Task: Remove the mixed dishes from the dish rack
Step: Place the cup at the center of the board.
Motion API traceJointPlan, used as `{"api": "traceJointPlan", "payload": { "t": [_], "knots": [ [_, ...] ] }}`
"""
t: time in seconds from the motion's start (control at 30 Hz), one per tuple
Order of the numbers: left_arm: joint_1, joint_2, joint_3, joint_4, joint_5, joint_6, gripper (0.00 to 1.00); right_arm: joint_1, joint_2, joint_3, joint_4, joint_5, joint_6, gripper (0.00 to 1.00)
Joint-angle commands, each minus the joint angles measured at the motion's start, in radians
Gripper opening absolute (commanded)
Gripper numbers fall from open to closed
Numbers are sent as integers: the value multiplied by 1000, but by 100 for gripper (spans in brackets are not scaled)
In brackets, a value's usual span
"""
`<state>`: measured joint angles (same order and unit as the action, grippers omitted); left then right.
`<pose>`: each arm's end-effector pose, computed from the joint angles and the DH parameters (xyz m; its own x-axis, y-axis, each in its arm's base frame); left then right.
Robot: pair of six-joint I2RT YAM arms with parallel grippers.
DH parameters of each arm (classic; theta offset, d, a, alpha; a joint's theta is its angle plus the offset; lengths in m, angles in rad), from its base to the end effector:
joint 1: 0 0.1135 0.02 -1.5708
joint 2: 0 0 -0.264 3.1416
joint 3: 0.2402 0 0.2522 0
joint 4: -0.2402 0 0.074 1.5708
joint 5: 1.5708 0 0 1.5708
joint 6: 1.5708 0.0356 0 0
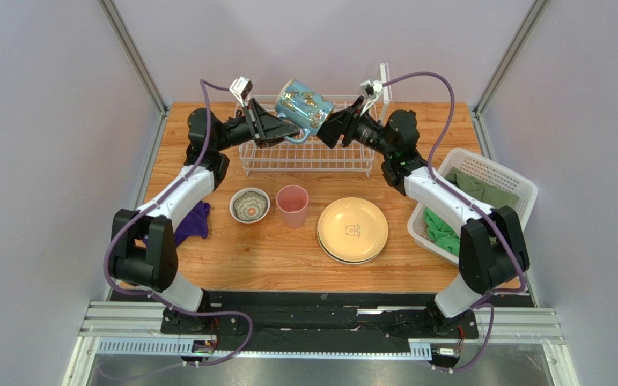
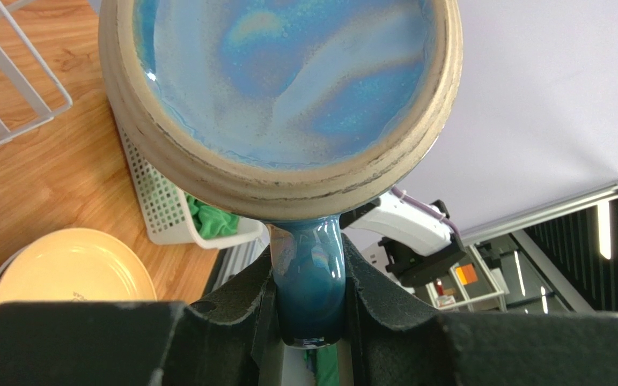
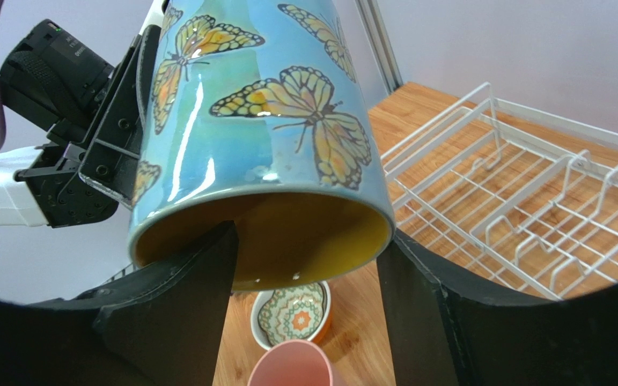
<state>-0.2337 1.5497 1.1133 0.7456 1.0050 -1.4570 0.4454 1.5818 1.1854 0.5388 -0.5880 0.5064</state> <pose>0.3340 -0.1104 0.3566 -0.8669 -0.3411 -0.3634 0.3970 -0.0319 -0.9172 0.3296 0.1792 0.3530 -0.3022 0.3029 -0.9038 -0.8089 0.4201 0.4113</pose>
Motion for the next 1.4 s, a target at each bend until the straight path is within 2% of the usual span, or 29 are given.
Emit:
{"api": "traceJointPlan", "payload": {
  "t": [0.0, 0.2, 0.3, 0.33, 0.4, 0.43, 0.6, 0.7, 0.9, 1.1, 1.2, 1.23, 1.37],
  "knots": [
    [-26, -88, 10, 176, -31, -11, 0, 19, 49, -35, 317, -114, 93, 63],
    [-29, -123, -17, 161, -39, 0, 0, 15, 110, -30, 460, -164, 155, 54],
    [-29, -132, -23, 155, -39, 3, 0, 12, 136, -7, 489, -185, 176, 44],
    [-29, -134, -27, 155, -39, 6, 0, 10, 144, 8, 487, -199, 188, 36],
    [-29, -137, -27, 149, -39, 6, 0, 9, 164, 22, 489, -211, 195, 29],
    [-29, -135, -29, 149, -36, 7, 0, 9, 168, 29, 489, -217, 199, 22],
    [-29, -132, -32, 135, -32, 12, 0, 9, 195, 59, 506, -234, 219, 6],
    [-29, -125, -36, 132, -34, 18, 0, 6, 198, 66, 500, -242, 218, 0],
    [-29, -125, -41, 104, -32, 46, 0, 1, 196, 69, 495, -248, 219, 0],
    [-29, -138, -46, 41, -31, 99, 16, -14, 187, 69, 509, -251, 234, 0],
    [-29, -143, -46, 23, -29, 118, 31, -23, 179, 62, 518, -253, 239, 0],
    [-27, -145, -46, 14, -31, 124, 39, -25, 176, 59, 518, -254, 241, 0],
    [-27, -146, -46, -9, -32, 152, 56, -30, 172, 54, 529, -254, 250, 0]
  ]
}}
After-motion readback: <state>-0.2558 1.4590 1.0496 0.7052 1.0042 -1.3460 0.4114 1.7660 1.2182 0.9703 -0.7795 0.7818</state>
